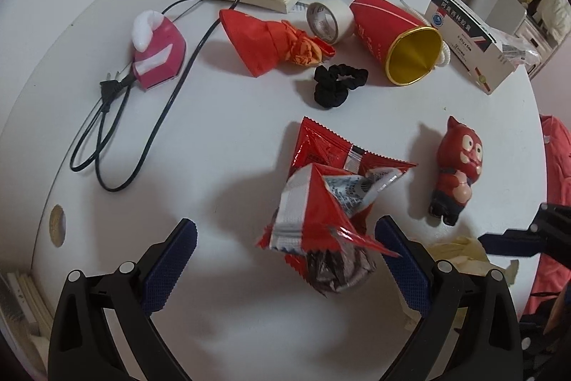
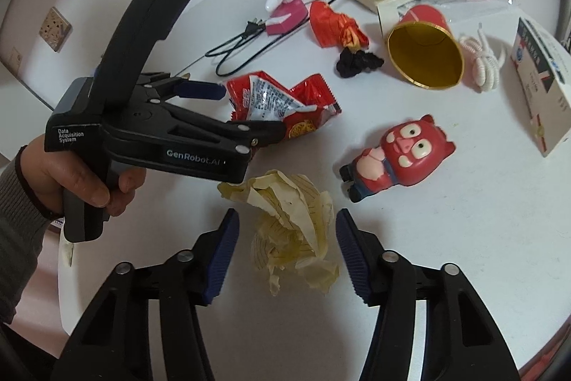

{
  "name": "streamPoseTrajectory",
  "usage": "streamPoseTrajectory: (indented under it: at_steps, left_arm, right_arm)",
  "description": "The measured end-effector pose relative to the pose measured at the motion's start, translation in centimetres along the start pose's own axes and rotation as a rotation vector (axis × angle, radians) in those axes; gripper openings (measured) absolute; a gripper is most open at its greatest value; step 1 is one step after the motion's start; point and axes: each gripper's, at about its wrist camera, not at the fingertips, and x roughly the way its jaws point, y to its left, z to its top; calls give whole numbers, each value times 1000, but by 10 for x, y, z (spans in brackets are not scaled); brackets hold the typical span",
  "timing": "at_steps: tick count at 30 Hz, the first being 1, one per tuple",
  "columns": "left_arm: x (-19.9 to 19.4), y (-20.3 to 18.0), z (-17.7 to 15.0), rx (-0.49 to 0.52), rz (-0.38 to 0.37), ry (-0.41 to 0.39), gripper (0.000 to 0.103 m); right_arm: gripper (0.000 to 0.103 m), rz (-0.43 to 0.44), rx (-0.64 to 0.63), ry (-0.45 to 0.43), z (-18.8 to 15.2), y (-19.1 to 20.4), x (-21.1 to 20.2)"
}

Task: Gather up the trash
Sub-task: 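Grasp the red snack wrapper with the left tool while the right tool grasps the crumpled paper, then carry the wrapper and paper in both tools over the orange bucket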

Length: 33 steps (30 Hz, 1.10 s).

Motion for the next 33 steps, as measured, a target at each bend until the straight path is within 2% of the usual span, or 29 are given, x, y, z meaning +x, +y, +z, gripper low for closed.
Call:
streamPoseTrajectory:
  at_steps: [1, 2, 3, 4, 7, 8, 10, 11, 12, 14, 20, 26, 33]
  left_arm:
    - [2, 1, 1, -4, -11, -1, 98]
    - [5, 1, 2, -8, -27, -1, 90]
    - [8, 2, 3, -8, -39, 6, 81]
    - [12, 2, 3, -9, -45, 17, 79]
    - [20, 2, 4, -4, -27, 31, 72]
    - [20, 1, 4, 3, -20, 23, 67]
    - [19, 1, 5, 9, -5, 13, 52]
    - [18, 2, 5, 5, -2, 9, 41]
    - [18, 6, 6, -15, -19, 14, 37]
    - [15, 13, 7, -54, -40, 6, 34]
    - [-12, 15, -4, -90, -8, -34, 32]
    - [-55, -5, -25, -92, 13, -80, 32]
    - [-106, -50, -45, -109, 55, -135, 32]
  right_arm:
    - [51, 4, 1, 3, 0, 0, 2]
    - [47, 7, 3, 9, -1, -1, 4]
    - [36, 13, 5, 19, -1, -1, 7]
    - [28, 17, 7, 27, -2, -2, 9]
    - [23, 24, 6, 34, -3, -4, 12]
    - [22, 30, 7, 33, -3, -4, 13]
    - [20, 39, 4, 29, -2, -4, 13]
    - [19, 42, 1, 28, -2, -4, 14]
    - [18, 45, -5, 27, -2, -3, 14]
    - [18, 44, -17, 21, -2, -1, 13]
    - [17, 73, -19, 10, -1, 5, 1]
    - [17, 108, -42, -29, -5, 12, -33]
    - [17, 129, -90, -78, -17, 14, -84]
